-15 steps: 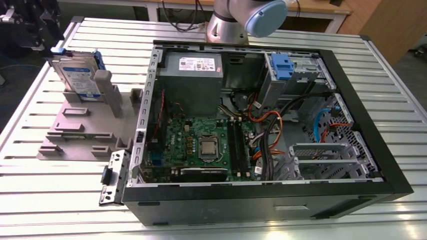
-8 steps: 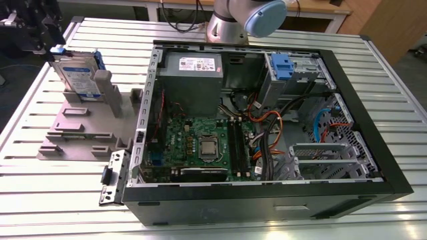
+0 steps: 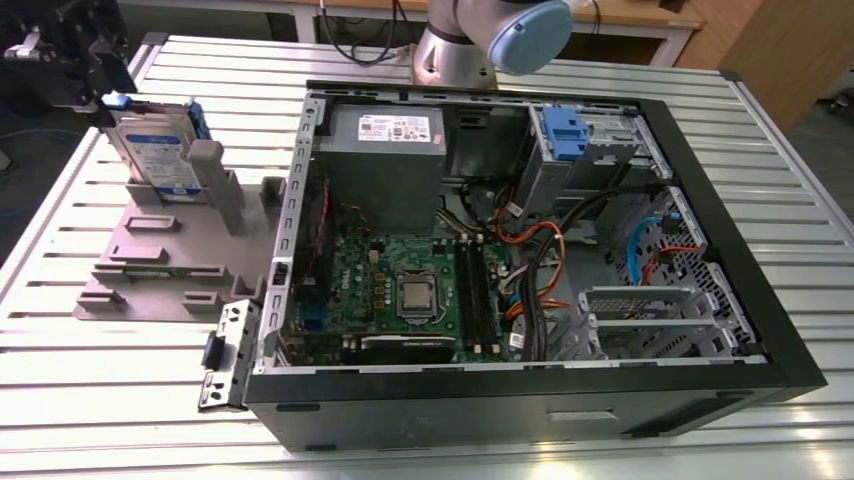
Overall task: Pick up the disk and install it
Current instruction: 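Pick up the disk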
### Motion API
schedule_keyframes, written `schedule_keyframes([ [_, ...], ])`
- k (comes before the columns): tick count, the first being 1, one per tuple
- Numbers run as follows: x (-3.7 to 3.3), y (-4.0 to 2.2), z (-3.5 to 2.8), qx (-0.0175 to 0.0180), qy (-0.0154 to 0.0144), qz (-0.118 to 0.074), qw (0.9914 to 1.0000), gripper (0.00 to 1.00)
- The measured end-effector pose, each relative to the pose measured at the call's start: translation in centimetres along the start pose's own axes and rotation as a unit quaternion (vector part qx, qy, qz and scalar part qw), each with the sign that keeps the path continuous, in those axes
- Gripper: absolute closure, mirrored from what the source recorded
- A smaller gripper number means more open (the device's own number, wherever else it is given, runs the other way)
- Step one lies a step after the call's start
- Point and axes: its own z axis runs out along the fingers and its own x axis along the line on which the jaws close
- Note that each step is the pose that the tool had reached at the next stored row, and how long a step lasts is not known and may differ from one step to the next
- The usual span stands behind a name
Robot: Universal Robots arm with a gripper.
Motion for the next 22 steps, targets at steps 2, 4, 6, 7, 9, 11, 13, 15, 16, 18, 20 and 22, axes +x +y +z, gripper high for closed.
schedule_keyframes([
  [2,-0.06,0.03,0.17,0.0012,0.0,0.0,1.0,0.35],
  [4,-0.09,0.07,0.36,0.0016,0.0,0.0,1.0,0.35],
  [6,-0.11,0.11,0.61,0.0016,0.0,0.0,1.0,0.35],
  [7,-0.12,0.12,0.76,0.0016,0.0,0.0,1.0,0.35],
  [9,-0.12,0.15,1.07,0.0016,0.0,0.0,1.0,0.35],
  [11,-0.12,0.18,1.38,0.0016,0.0,0.0,1.0,0.35],
  [13,-0.13,0.2,1.71,0.0016,0.0,0.0,1.0,0.35],
  [15,-0.13,0.21,2.07,0.0016,0.0,0.0,1.0,0.35],
  [16,-0.14,0.21,2.26,0.0016,0.0,0.0,1.0,0.35],
  [18,-0.14,0.22,2.56,0.0017,0.0,0.0,1.0,0.35],
  [20,-0.14,0.22,2.76,0.0016,0.0,0.0,1.0,0.35],
  [22,-0.14,0.22,2.84,0.0015,0.0,0.0,1.0,0.35],
])
